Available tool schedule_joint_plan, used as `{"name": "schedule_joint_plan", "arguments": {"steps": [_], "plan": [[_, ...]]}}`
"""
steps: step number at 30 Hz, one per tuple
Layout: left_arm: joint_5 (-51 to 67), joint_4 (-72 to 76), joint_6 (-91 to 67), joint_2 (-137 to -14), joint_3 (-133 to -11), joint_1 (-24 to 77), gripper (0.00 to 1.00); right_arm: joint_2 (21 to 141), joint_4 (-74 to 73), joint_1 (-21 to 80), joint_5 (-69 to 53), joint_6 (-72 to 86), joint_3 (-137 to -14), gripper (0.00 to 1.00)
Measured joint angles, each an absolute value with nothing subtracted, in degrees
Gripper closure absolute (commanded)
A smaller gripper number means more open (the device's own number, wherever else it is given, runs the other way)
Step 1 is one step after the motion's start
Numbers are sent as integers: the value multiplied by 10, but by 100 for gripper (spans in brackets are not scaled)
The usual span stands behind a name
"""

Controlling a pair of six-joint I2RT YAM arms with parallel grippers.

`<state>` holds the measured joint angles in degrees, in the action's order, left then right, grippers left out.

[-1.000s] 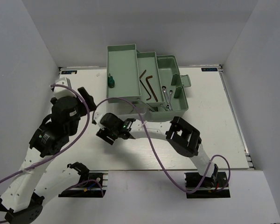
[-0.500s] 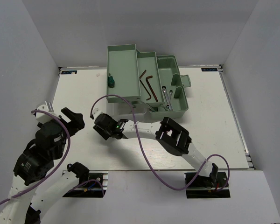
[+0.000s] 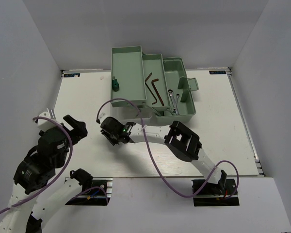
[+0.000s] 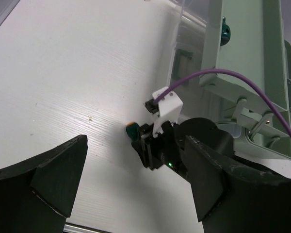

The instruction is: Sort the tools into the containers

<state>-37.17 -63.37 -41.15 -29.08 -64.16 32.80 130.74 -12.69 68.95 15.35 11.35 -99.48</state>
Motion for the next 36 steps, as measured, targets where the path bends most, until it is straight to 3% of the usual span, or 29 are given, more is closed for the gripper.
{"name": "schedule_joint_plan", "arguments": {"steps": [10,14,22,27,32,33,34,35,36], "plan": [[-412,-695,-519,-274,-585,329,8,1161,-309,688,-187,-62,-971,100],[-412,-711,-551,-266,-540,330,8,1089,-380,693,-221,-150,-1001,100],[-391,-676,-575,-265,-485,330,8,1011,-377,664,-2,-210,-1056,100],[-338,-613,-569,-325,-442,330,8,1033,-269,615,160,-266,-1076,100],[-294,-552,-566,-377,-424,330,8,1095,-177,562,218,-322,-1101,100],[-289,-542,-565,-378,-419,330,8,1108,-169,554,220,-328,-1105,89],[-285,-535,-565,-378,-415,330,8,1119,-162,547,218,-334,-1107,54],[-281,-530,-564,-378,-411,330,8,1130,-159,541,215,-340,-1109,38],[-277,-524,-564,-377,-409,330,8,1138,-156,536,212,-338,-1110,29]]}}
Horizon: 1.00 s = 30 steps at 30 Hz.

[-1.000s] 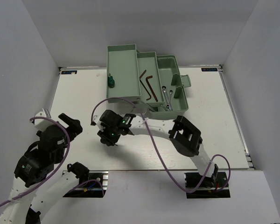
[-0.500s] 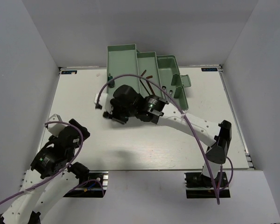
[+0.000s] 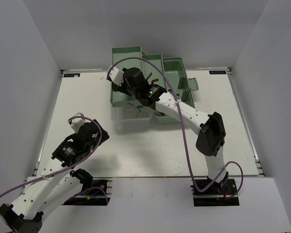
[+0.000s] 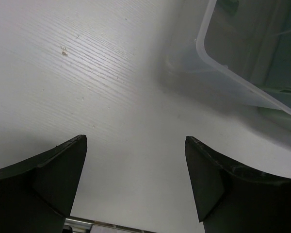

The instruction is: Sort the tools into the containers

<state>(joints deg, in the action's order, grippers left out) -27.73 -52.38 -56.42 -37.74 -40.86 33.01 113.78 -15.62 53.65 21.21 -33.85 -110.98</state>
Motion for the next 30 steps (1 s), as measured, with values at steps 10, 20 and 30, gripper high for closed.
{"name": "schedule_joint_plan", "arguments": {"steps": [10,20,30], "plan": [[-263,-503,-564,-365,-388,330,8,1156,-189,507,157,-301,-1164,41],[-263,-489,-564,-349,-370,330,12,1076,-461,458,-355,-425,-1200,72],[-266,-499,-564,-324,-369,330,12,1077,-529,520,-339,-589,-1053,16]]}}
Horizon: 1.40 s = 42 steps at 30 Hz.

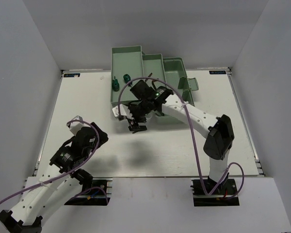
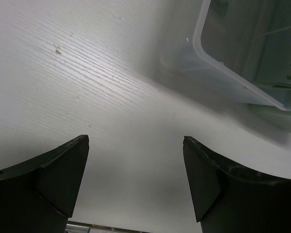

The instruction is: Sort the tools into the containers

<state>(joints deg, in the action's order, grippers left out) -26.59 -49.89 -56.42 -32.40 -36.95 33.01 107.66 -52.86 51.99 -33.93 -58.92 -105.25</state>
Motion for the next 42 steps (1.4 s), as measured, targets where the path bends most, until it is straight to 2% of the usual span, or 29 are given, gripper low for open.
{"name": "schedule_joint_plan", "arguments": {"steps": [5,12,16,17,21,22,23,24,25,28,30,31,32,34,35,36,40,41,42], "plan": [[-268,-509,-564,-317,-369,330,12,1112,-423,537,-226,-546,-1022,23],[-276,-524,-564,-299,-367,331,12,1129,-282,570,-92,-495,-966,26],[-277,-527,-566,-294,-360,331,15,1157,-228,588,-48,-486,-938,37],[-277,-528,-568,-291,-358,331,16,1161,-221,590,-41,-484,-929,46],[-272,-516,-582,-274,-329,331,40,1165,-176,594,-1,-484,-917,73],[-266,-508,-590,-271,-317,331,59,1165,-170,594,6,-483,-917,81],[-259,-497,-599,-270,-302,331,70,1165,-165,594,12,-483,-917,94],[-253,-484,-605,-270,-289,331,80,1165,-163,594,17,-479,-917,100],[-243,-470,-610,-271,-275,331,90,1164,-163,595,20,-472,-917,100],[-215,-418,-628,-285,-234,331,90,1163,-164,598,29,-466,-917,100],[-201,-376,-641,-302,-215,331,83,1162,-166,600,33,-462,-918,100],[-197,-359,-645,-311,-209,331,79,1162,-171,601,35,-458,-920,100],[-192,-337,-651,-321,-203,331,70,1162,-179,601,36,-454,-923,100],[-184,-294,-661,-340,-192,331,59,1161,-195,603,38,-448,-930,100],[-181,-276,-665,-350,-189,331,49,1161,-206,604,40,-442,-936,100],[-179,-257,-668,-361,-186,331,46,1161,-215,605,41,-438,-941,100],[-174,-185,-685,-411,-180,331,47,1159,-253,607,44,-414,-971,100],[-173,-165,-689,-423,-175,331,49,1157,-262,608,44,-408,-977,100],[-172,-147,-695,-435,-170,331,55,1155,-271,608,44,-401,-981,100]]}}
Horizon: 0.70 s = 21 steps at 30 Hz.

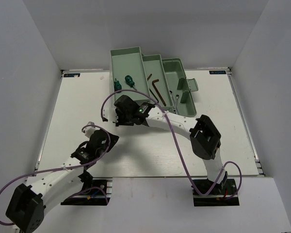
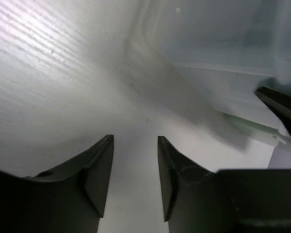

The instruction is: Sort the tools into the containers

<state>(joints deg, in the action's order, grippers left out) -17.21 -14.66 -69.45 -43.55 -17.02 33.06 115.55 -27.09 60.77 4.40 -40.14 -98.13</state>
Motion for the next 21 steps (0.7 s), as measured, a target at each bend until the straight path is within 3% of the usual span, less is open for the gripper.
{"name": "schedule_joint_plan", "arguments": {"steps": [6,12,15,18,19,21], "plan": [[-170,-47,-722,-520,-136,320,84,1141,-287,609,45,-384,-993,100],[-182,57,-725,-624,-136,300,84,1122,-292,609,47,-374,-993,100],[-187,126,-725,-689,-138,289,80,1115,-296,609,47,-367,-993,100],[-185,213,-726,-754,-145,277,65,1109,-300,608,46,-361,-993,100],[-180,247,-725,-776,-148,272,56,1107,-301,608,46,-361,-993,100],[-166,325,-716,-821,-154,258,49,1105,-302,608,44,-358,-991,100]]}}
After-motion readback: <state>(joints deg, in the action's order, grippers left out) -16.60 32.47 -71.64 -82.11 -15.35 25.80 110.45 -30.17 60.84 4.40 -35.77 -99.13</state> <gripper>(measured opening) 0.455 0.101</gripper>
